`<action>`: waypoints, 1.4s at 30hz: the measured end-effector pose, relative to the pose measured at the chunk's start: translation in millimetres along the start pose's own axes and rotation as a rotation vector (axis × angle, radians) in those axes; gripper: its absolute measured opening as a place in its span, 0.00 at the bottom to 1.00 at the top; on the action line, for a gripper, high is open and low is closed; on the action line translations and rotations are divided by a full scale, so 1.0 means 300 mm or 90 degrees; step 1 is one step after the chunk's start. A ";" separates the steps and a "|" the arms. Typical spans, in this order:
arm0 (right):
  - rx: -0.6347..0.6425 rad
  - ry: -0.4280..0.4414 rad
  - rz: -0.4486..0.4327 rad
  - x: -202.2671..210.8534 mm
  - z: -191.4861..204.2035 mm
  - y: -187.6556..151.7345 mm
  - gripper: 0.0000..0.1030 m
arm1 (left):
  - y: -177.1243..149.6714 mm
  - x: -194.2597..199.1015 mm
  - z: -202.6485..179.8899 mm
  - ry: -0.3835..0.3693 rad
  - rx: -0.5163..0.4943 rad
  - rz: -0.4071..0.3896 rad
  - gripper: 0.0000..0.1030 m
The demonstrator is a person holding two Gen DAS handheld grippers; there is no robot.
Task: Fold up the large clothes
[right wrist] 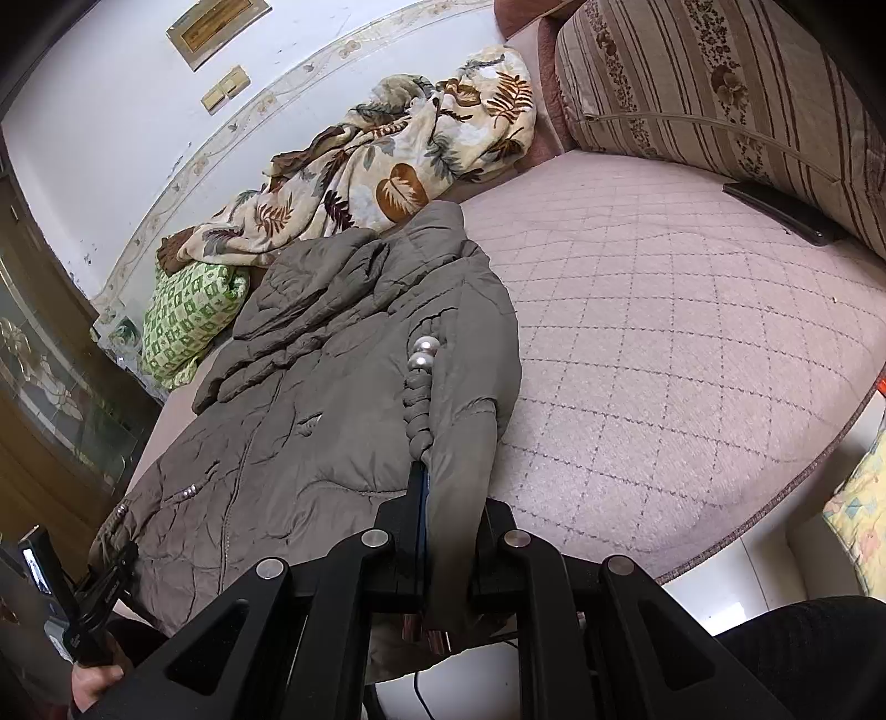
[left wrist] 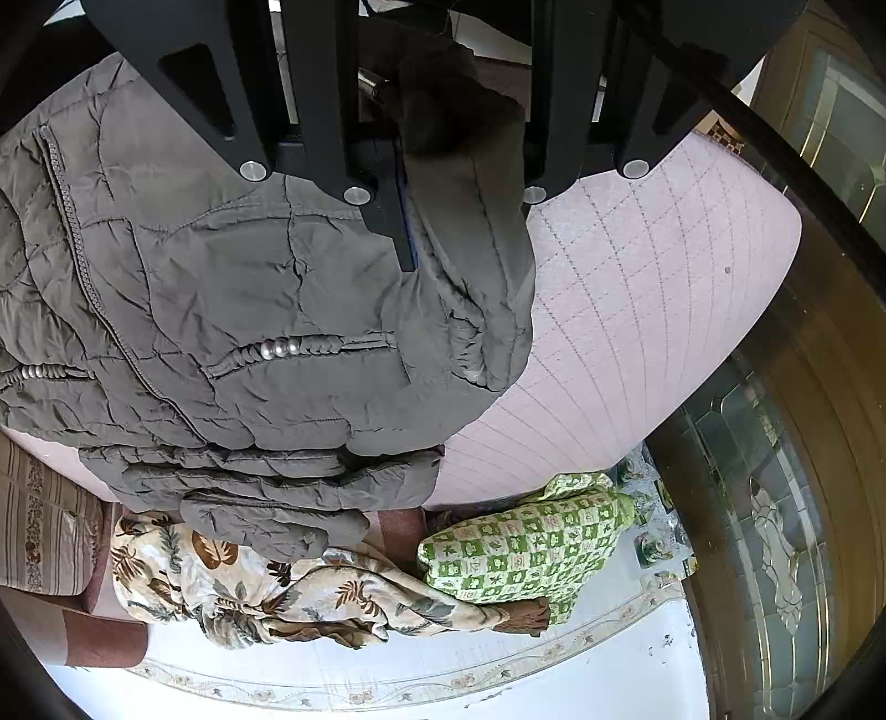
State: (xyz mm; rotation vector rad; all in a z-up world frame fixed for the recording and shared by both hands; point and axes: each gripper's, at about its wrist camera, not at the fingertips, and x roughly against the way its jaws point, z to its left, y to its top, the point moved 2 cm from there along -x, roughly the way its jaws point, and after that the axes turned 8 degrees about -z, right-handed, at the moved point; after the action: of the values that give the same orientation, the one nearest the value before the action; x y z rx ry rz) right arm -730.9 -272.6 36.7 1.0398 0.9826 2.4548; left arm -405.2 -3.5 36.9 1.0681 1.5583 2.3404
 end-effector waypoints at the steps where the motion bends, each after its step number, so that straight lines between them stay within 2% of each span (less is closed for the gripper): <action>1: 0.000 0.000 0.006 -0.006 0.000 -0.001 0.11 | 0.000 -0.001 -0.002 0.001 -0.001 0.001 0.18; 6: -0.011 -0.019 0.037 -0.035 -0.027 -0.013 0.12 | -0.003 -0.001 0.001 0.001 -0.002 0.002 0.18; 16: -0.043 -0.068 0.124 -0.118 -0.072 -0.066 0.23 | -0.010 -0.009 0.006 0.001 -0.003 0.005 0.18; 18: -0.066 -0.061 0.134 -0.128 -0.091 -0.072 0.23 | -0.012 -0.009 0.008 0.001 -0.002 0.005 0.18; 19: -0.068 -0.057 0.134 -0.128 -0.093 -0.072 0.19 | -0.013 -0.009 0.008 0.000 -0.003 0.005 0.18; 20: -0.064 -0.054 0.132 -0.122 -0.092 -0.071 0.14 | -0.013 -0.008 0.009 0.000 -0.002 0.005 0.18; 23: -0.042 -0.049 0.115 -0.099 -0.071 -0.066 0.11 | -0.013 -0.009 0.010 -0.001 -0.002 0.005 0.18; 29: -0.061 -0.004 0.071 -0.030 -0.055 -0.023 0.11 | 0.008 0.000 0.030 -0.012 0.020 0.003 0.18; 35: -0.029 0.055 0.018 0.053 0.016 0.055 0.10 | 0.064 0.033 0.054 -0.022 0.048 -0.012 0.18; 42: -0.014 0.107 -0.018 0.102 0.069 0.128 0.10 | 0.136 0.057 0.098 -0.022 0.068 -0.030 0.18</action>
State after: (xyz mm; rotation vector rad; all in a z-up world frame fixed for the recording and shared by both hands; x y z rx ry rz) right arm -737.5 -275.1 89.6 0.8184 1.0094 2.5565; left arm -388.9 8.2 86.1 1.0744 1.6935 2.2193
